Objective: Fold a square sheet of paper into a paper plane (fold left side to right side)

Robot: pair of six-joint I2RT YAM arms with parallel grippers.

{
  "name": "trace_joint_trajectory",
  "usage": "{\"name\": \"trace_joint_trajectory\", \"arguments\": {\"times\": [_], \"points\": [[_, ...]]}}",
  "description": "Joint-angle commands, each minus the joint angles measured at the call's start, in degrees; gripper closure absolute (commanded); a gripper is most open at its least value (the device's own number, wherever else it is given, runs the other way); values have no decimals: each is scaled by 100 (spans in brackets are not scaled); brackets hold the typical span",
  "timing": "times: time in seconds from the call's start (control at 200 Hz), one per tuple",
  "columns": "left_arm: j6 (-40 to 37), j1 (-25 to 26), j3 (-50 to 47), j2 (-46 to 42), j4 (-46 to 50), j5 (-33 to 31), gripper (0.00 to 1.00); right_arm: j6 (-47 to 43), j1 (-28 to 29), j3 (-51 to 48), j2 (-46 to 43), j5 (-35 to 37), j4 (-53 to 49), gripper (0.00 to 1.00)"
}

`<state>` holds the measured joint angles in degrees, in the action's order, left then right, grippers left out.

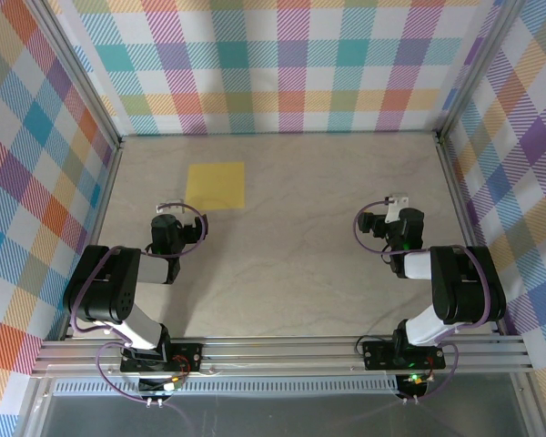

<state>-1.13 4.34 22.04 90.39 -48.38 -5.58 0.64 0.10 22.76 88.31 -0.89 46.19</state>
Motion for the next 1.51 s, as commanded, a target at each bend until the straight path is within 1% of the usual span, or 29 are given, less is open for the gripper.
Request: {"name": "trace_joint_trajectory", "arguments": {"times": [0.0, 0.025, 0.125, 0.22, 0.275, 0.4, 0.455, 0.535, 0.595, 0.615, 0.65, 0.705, 0.775, 0.895, 1.06, 1.195, 1.345, 1.5], "points": [[10, -67, 159, -190, -3, -154, 0, 119, 12, 206, -208, 198, -216, 1], [11, -72, 194, -388, 185, -177, 0, 145, 13, 267, -333, 270, -414, 1], [160, -73, 740, -1275, 1791, -388, 0, 341, 12, 566, -947, 445, -1723, 1], [883, -80, 1471, -1734, 3217, -625, 0, 726, 12, 709, -1529, 358, -2606, 1], [1280, -87, 1838, -1764, 3845, -486, 0, 1038, 8, 791, -1886, 222, -3156, 1], [1541, -103, 2819, -1310, 5054, 222, 0, 1713, 11, 1169, -2494, -279, -4611, 1], [1610, -117, 3329, -906, 5613, 524, 0, 1923, 16, 1332, -2671, -618, -5194, 1], [1658, -142, 4041, -264, 6168, 1061, 0, 2168, 17, 1490, -2879, -1094, -5870, 1], [1677, -150, 4551, 246, 6388, 1433, 0, 2329, 21, 1540, -2987, -1462, -6180, 1], [1702, -152, 4711, 411, 6624, 1526, 0, 2378, 22, 1546, -3022, -1648, -6275, 1], [1726, -153, 4997, 696, 6770, 1683, 0, 2401, 34, 1557, -3062, -1920, -6401, 1], [1807, -152, 5391, 1098, 6909, 1888, 0, 2412, 39, 1624, -3113, -2147, -6670, 1], [1939, -149, 5786, 1527, 6933, 2114, 0, 2430, 44, 1706, -3160, -2236, -6989, 1], [2104, -139, 6362, 2184, 6885, 2456, 0, 2379, 53, 1675, -3231, -2424, -7105, 1], [2100, -91, 7161, 3055, 7175, 2533, 0, 2317, 62, 1628, -3233, -2397, -7156, 1], [2051, 11, 7658, 3598, 7524, 2549, 0, 2291, 64, 1635, -3173, -2326, -7151, 1], [2011, 136, 7698, 3804, 7689, 2506, 0, 2283, 68, 1655, -3148, -2259, -7243, 1], [2000, 311, 7278, 3710, 7712, 2485, 0, 2265, 61, 1653, -3162, -2164, -7367, 1]]}}
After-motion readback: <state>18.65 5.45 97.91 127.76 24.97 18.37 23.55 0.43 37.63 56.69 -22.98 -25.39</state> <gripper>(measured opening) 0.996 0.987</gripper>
